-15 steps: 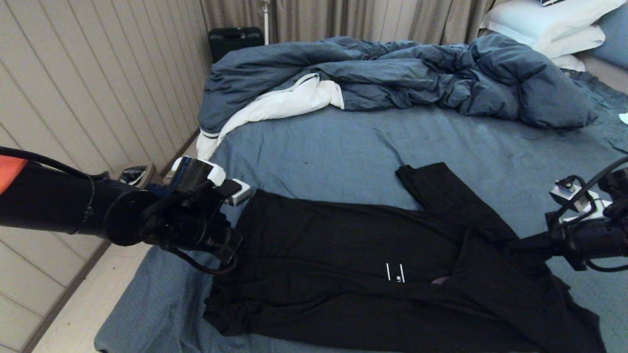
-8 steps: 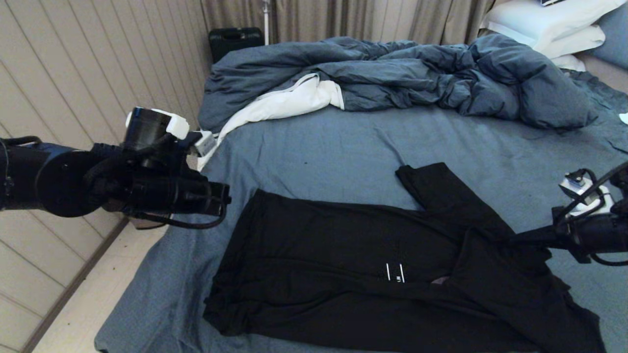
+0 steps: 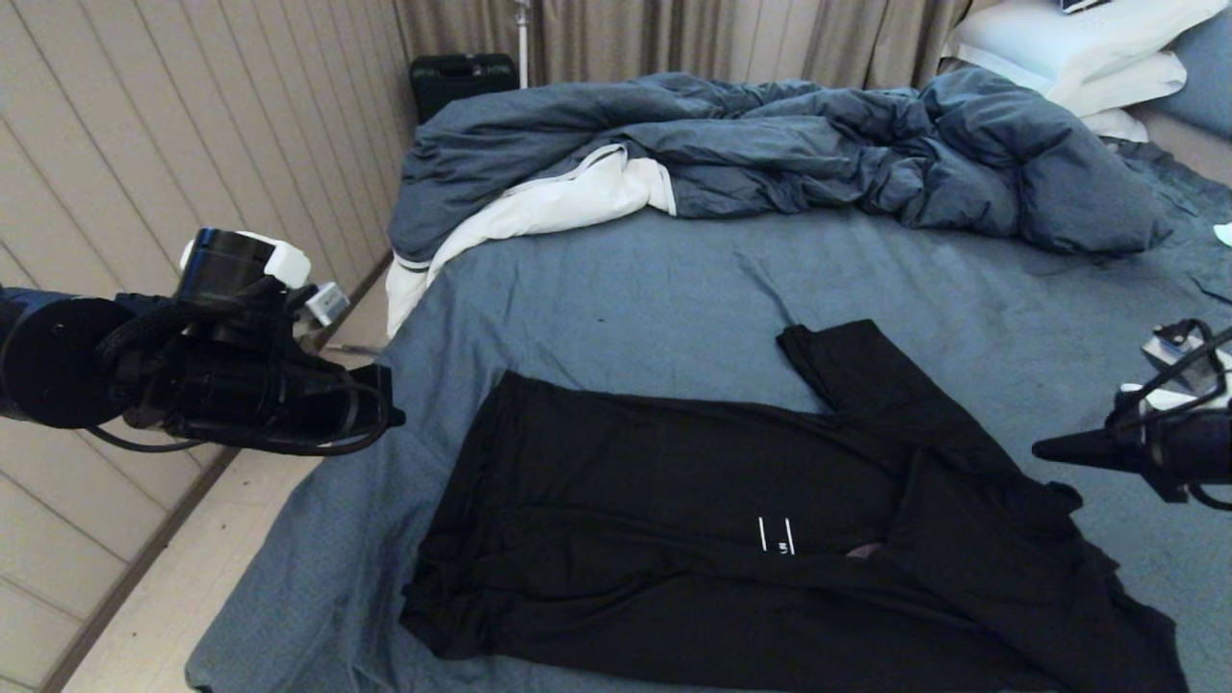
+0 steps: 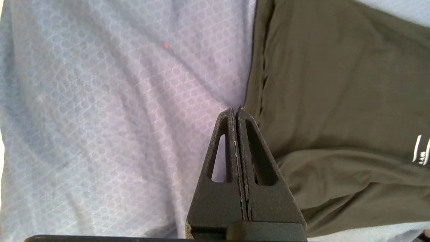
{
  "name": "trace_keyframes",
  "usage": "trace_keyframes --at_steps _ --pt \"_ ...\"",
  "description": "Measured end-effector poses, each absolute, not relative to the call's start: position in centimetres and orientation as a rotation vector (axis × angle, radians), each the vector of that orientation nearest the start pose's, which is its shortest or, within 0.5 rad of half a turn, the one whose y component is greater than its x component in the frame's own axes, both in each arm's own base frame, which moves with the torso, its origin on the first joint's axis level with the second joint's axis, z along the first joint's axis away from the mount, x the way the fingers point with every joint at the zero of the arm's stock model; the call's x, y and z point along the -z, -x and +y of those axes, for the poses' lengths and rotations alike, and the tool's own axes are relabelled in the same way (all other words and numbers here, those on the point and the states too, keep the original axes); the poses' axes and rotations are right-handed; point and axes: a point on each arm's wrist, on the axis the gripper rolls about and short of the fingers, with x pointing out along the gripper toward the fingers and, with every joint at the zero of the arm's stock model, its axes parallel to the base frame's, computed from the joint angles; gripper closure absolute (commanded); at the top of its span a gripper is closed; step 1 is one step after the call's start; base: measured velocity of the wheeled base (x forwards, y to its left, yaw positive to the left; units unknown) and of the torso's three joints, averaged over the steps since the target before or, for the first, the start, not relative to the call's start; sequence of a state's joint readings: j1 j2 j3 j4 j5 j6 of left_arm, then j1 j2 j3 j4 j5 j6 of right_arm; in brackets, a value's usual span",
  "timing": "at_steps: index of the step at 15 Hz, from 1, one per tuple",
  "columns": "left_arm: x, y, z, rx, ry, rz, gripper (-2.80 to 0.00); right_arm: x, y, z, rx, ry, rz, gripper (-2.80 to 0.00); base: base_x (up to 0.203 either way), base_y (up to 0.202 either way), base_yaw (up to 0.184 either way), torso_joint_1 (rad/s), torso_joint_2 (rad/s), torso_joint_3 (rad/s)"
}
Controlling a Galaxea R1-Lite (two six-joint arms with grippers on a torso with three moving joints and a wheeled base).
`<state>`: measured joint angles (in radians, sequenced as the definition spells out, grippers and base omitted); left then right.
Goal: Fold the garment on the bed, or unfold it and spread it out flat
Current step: Fold the black T-shirt
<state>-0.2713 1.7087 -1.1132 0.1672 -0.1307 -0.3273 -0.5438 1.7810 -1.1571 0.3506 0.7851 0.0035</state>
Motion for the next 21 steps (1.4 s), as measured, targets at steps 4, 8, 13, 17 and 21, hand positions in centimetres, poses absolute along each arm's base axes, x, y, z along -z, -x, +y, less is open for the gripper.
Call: trace_keyframes --at_steps 4,8,13,17,21 --pt "-19.7 -29.4 -8.4 0.262 0.244 0.788 0.0 -17.7 -27.2 -14.5 -0.22 -0.603 0.757 0.0 0.0 0.0 0.0 0.0 0.0 0.0" --pt "-20.2 -30.5 -8.7 0.28 0.244 0.732 0.0 -17.8 -27.9 -15.1 -0.208 -0.601 0.749 0.0 0.0 0.0 0.0 0.0 0.0 0.0" --pt "-18.2 -30.0 -8.5 0.279 0.223 0.799 0.0 -17.0 -27.9 -15.3 -0.179 -0.609 0.776 0.0 0.0 0.0 0.0 0.0 0.0 0.0" --pt "-18.6 -30.9 -8.7 0.297 0.2 0.744 -2.8 -17.2 -28.2 -15.6 -0.128 -0.583 0.781 0.0 0.0 0.0 0.0 0.0 0.0 0.0" --pt "-18.5 -33.7 -9.3 0.311 0.174 0.668 -2.8 -18.0 -29.7 -16.1 -0.088 -0.547 0.757 0.0 0.0 0.0 0.0 0.0 0.0 0.0"
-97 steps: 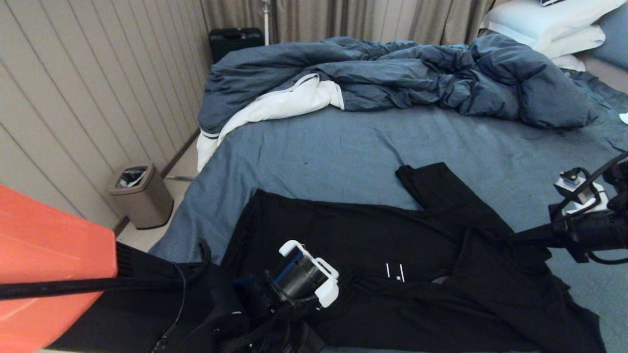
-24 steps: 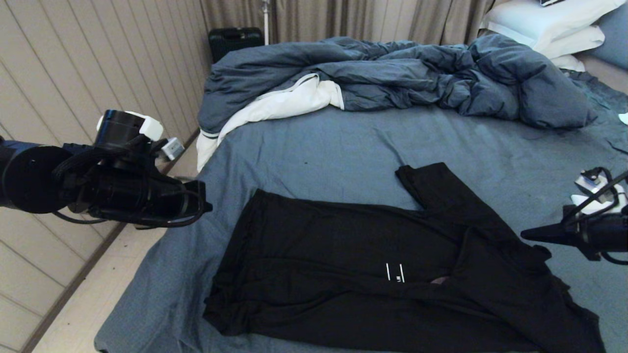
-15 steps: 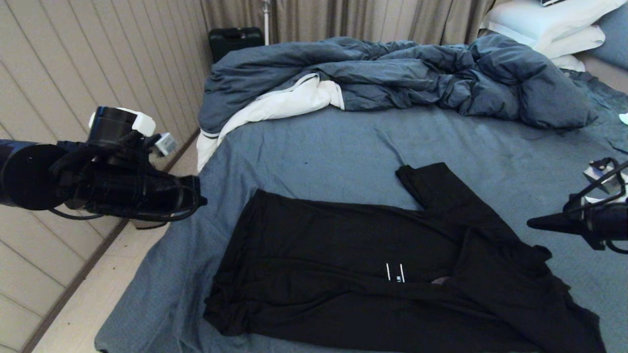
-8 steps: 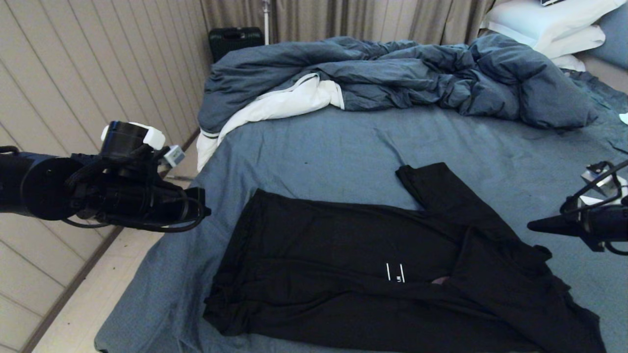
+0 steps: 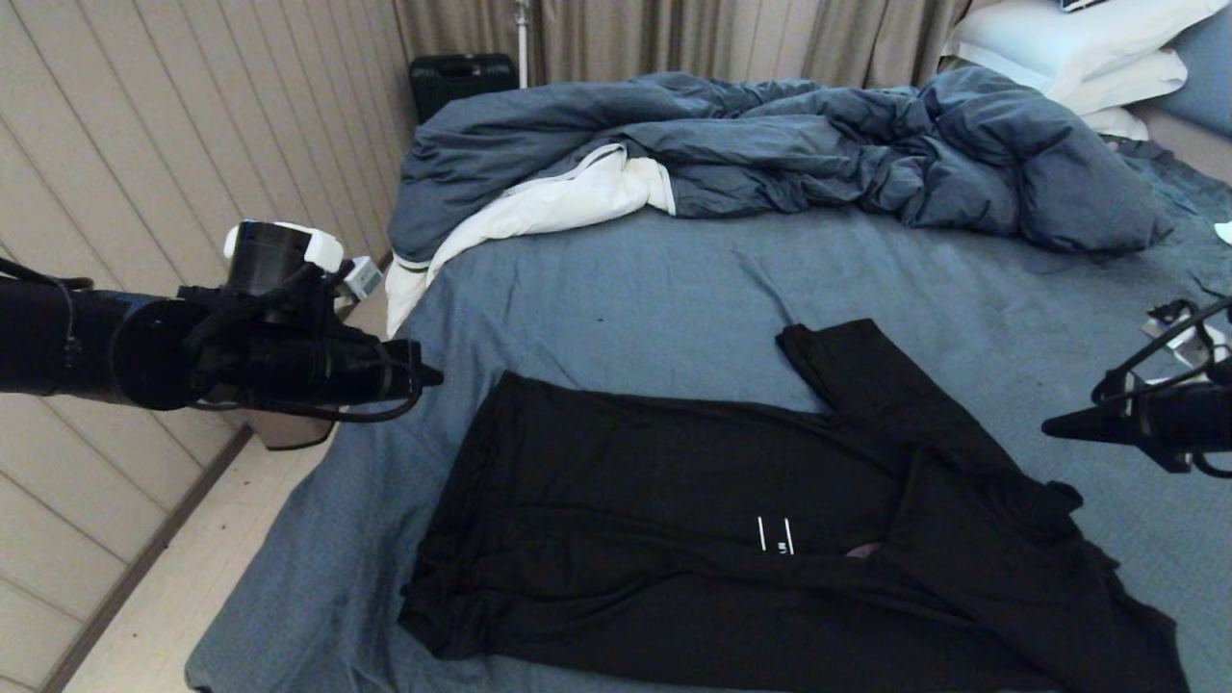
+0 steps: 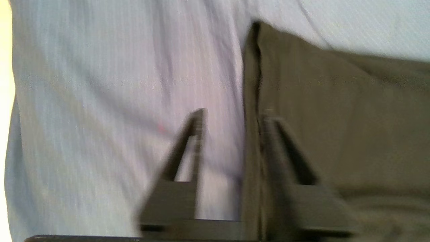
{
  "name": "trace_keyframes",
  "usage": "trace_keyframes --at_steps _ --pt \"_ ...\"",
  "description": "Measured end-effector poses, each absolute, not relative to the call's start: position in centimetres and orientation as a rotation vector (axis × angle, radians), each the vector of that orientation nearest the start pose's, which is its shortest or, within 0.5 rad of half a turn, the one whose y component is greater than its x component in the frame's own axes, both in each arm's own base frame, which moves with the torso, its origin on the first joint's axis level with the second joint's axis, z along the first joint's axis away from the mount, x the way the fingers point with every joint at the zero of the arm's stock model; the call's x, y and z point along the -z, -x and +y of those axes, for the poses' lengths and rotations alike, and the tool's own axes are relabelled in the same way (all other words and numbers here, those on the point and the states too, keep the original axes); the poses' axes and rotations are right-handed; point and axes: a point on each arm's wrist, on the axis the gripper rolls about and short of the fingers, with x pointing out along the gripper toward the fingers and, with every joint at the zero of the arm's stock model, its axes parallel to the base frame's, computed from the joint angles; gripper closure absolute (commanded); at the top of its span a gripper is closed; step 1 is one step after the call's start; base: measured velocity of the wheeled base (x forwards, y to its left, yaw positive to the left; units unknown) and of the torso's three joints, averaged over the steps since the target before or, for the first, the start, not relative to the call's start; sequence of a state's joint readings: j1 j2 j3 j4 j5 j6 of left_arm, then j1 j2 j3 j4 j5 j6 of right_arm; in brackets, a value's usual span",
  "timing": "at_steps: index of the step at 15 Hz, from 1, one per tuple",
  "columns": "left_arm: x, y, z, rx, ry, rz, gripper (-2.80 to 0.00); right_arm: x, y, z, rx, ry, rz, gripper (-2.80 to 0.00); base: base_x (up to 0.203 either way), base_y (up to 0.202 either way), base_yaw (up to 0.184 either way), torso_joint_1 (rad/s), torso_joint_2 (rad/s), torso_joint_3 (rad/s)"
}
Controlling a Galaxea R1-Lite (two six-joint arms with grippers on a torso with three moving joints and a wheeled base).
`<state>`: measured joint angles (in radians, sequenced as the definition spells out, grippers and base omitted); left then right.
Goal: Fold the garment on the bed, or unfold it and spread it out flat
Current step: Fold the black T-shirt
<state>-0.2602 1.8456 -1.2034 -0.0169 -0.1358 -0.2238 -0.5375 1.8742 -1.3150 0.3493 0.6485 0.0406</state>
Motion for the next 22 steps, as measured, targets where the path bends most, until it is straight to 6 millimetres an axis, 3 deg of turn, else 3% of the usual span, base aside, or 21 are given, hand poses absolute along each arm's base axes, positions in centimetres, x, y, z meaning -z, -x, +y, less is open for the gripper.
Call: trace_keyframes --at_steps 6,7,10,16,22 --pt "-16.3 -38.7 -9.4 0.283 0.182 0.636 -2.8 -18.0 -32.8 -16.4 -0.107 -0.52 0.744 0.0 0.0 0.0 0.0 0.0 0.0 0.0" --pt "-15.9 -39.2 -9.4 0.279 0.183 0.639 -2.8 -17.7 -33.1 -16.4 -0.102 -0.515 0.749 -2.8 0.0 0.0 0.0 0.0 0.0 0.0" --pt "-15.4 -39.8 -9.2 0.272 0.183 0.646 -2.8 -17.8 -34.6 -15.9 -0.055 -0.44 0.734 -2.8 0.0 0.0 0.0 0.0 0.0 0.0" --pt "-15.2 -40.4 -9.2 0.291 0.148 0.627 -2.8 -18.5 -37.8 -13.3 -0.135 -0.379 0.703 -2.8 0.0 0.0 0.0 0.0 0.0 0.0" --pt "-14.3 -41.6 -10.2 0.361 0.104 0.615 -2.8 -17.2 -38.7 -12.7 -0.156 -0.387 0.732 -2.8 0.0 0.0 0.0 0.0 0.0 0.0"
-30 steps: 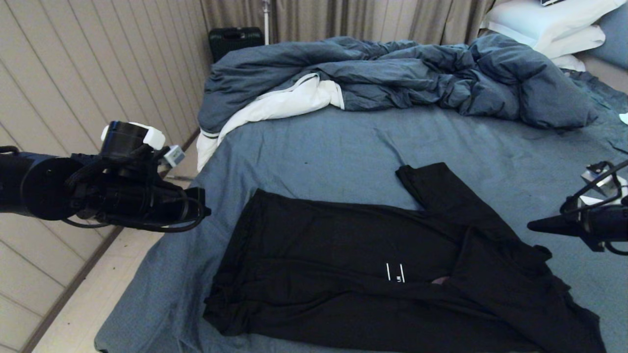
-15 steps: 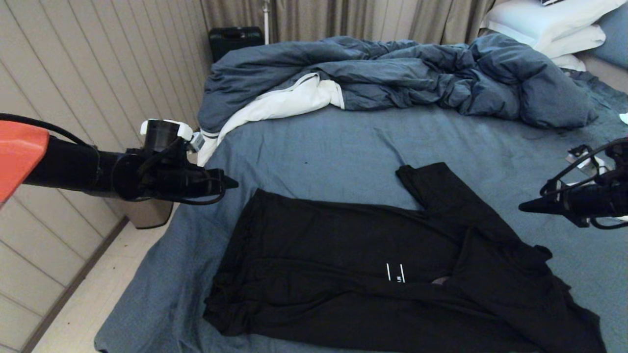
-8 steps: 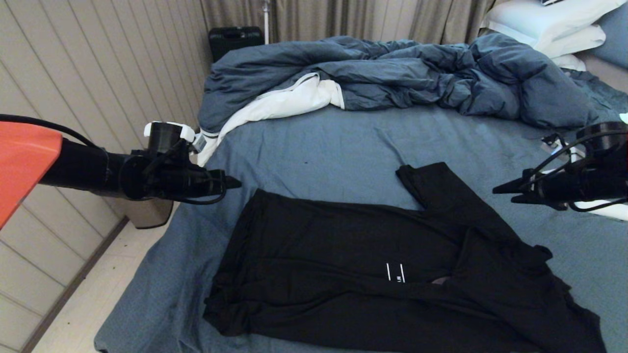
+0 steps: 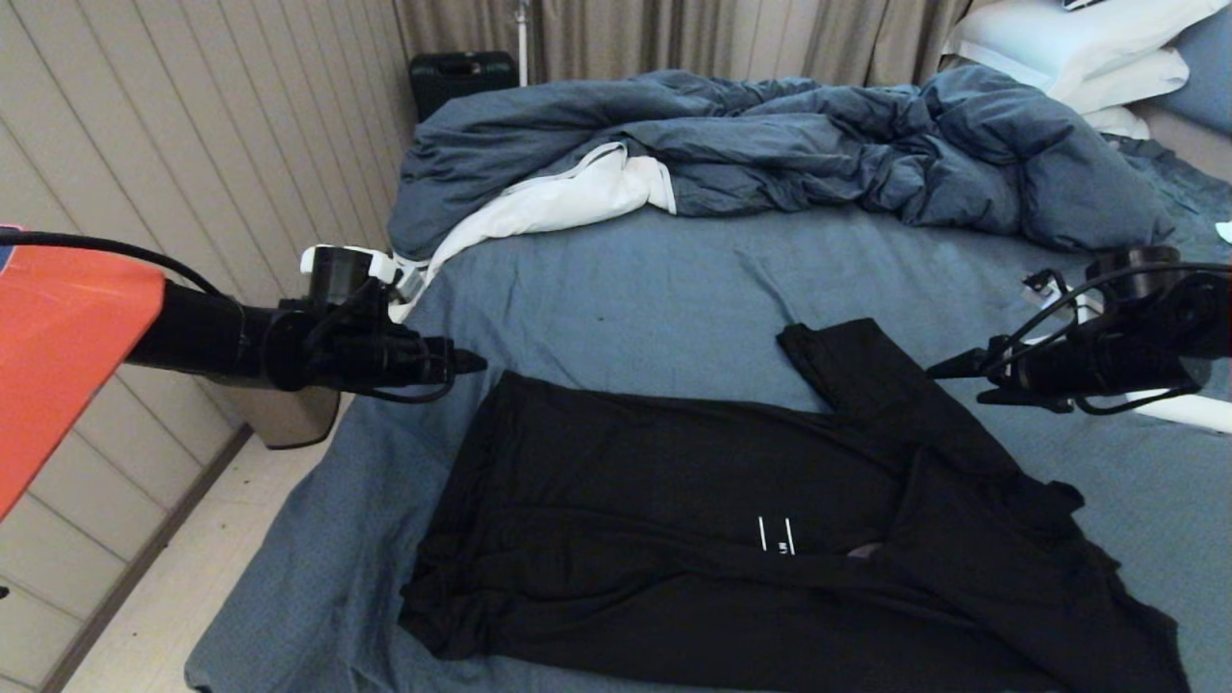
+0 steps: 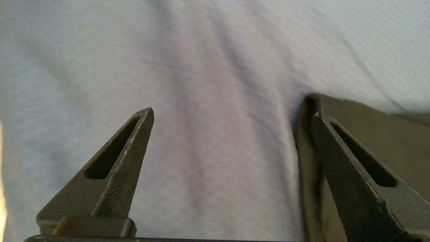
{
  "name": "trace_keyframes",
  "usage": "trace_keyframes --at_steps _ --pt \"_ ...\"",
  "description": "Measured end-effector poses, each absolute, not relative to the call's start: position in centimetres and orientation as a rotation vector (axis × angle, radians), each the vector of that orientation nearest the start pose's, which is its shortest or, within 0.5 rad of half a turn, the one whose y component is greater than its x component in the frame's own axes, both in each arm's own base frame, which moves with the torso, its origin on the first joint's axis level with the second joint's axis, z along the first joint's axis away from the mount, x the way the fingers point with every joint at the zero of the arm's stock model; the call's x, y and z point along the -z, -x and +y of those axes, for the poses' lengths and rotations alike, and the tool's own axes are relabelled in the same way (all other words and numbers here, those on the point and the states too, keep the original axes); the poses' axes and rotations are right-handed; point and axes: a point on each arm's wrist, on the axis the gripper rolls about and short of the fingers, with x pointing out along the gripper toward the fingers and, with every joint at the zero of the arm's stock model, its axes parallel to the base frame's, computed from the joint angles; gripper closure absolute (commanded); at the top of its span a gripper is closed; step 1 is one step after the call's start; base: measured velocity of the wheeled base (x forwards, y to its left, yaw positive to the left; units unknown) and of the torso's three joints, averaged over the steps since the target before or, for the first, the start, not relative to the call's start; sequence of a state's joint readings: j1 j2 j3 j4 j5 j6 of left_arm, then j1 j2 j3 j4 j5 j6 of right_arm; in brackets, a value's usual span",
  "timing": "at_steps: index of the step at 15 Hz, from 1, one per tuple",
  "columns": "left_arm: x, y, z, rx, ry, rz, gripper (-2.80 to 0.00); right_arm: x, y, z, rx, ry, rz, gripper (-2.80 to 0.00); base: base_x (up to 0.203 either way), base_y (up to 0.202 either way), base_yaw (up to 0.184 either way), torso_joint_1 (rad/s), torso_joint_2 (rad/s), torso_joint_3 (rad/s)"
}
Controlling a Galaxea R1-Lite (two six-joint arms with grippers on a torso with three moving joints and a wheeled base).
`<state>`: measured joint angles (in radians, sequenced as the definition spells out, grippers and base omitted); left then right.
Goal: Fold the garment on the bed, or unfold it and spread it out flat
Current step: Fold the black T-shirt
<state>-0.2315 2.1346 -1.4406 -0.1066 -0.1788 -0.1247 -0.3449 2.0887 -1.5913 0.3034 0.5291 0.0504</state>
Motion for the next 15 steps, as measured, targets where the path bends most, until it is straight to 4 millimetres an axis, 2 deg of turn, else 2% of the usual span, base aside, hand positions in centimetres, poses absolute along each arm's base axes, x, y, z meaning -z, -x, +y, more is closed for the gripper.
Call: trace_keyframes --at_steps 7,15 --pt "-13.5 -41.1 -13.3 0.488 0.017 0.617 -2.8 -16.5 -38.5 -12.6 -0.156 -0.399 0.755 -2.8 0.0 0.0 0.0 0.0 0.0 0.0" --pt "-11.3 -42.5 -14.6 0.488 -0.033 0.603 -2.8 -16.4 -38.3 -12.6 -0.157 -0.402 0.76 -2.8 0.0 0.0 0.0 0.0 0.0 0.0"
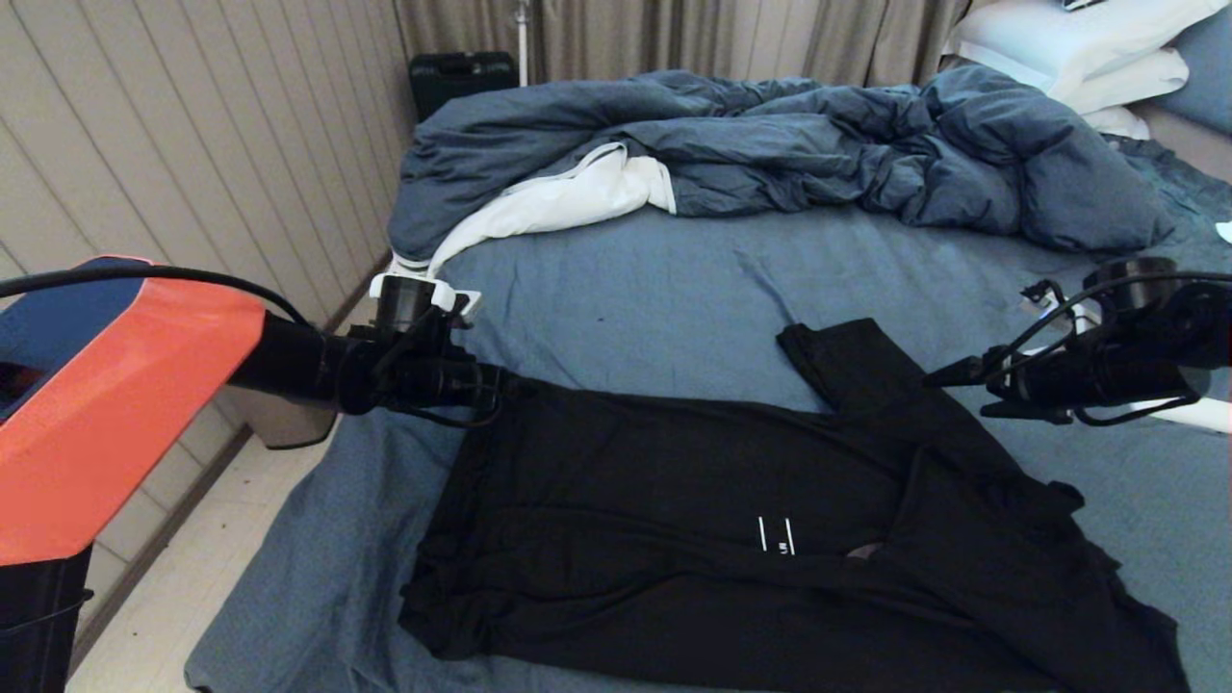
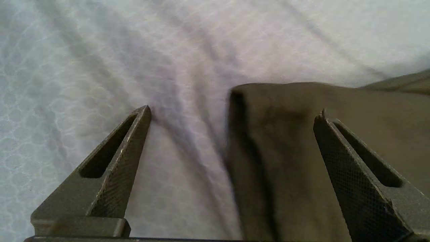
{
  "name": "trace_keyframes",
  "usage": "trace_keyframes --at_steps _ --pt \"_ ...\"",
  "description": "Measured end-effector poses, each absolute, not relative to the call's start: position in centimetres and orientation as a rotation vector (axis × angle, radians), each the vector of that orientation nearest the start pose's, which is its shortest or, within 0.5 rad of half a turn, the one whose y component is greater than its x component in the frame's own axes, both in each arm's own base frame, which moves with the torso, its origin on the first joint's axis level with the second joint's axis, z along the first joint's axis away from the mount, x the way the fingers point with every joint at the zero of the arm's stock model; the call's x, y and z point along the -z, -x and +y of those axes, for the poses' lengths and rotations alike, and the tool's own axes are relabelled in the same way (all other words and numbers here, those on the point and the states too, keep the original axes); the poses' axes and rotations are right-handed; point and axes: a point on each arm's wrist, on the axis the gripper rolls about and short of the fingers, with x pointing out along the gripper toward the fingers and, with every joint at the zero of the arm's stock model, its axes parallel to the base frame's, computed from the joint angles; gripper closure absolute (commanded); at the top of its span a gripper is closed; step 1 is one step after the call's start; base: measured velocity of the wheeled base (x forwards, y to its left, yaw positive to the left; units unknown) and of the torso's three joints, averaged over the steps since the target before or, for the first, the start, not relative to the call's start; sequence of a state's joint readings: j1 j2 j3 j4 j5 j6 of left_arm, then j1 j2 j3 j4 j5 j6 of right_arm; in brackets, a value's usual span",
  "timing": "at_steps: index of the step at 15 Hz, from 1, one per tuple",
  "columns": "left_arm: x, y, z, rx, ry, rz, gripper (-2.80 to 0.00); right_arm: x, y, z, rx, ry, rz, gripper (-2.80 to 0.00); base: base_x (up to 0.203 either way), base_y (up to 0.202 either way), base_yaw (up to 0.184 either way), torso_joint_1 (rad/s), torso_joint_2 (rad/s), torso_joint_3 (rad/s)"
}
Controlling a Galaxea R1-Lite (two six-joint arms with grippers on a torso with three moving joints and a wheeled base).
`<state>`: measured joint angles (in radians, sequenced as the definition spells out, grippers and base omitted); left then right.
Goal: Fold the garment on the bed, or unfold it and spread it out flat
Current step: Fold the black T-shirt
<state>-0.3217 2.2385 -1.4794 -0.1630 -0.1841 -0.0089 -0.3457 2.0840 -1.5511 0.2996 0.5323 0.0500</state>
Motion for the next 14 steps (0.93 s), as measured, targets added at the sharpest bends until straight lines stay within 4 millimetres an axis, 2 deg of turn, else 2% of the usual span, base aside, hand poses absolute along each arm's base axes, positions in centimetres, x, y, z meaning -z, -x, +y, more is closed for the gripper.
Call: trace_keyframes --at_steps 1,2,8,14 --pt "-11.1 -42.5 -14.9 0.493 -0.036 0.603 -2.8 -16.4 -38.3 -12.5 -0.159 -0.401 0.761 -2.8 0.0 0.0 0.0 0.0 0.0 0.0" --pt "-11.0 -42.4 -15.2 0.5 -0.038 0.605 0.0 -16.3 -38.3 -12.5 -0.159 -0.403 0.763 -2.8 0.0 0.0 0.0 0.0 0.0 0.0" --pt "-10.7 -42.5 -15.4 0.502 -0.036 0.611 0.0 -16.3 -38.2 -12.6 -0.156 -0.405 0.764 -2.8 0.0 0.0 0.0 0.0 0.0 0.0" --pt "-13.6 -41.3 -15.0 0.504 -0.025 0.559 0.0 -16.0 -38.1 -12.5 -0.156 -0.41 0.773 -2.8 0.0 0.0 0.0 0.0 0.0 0.0"
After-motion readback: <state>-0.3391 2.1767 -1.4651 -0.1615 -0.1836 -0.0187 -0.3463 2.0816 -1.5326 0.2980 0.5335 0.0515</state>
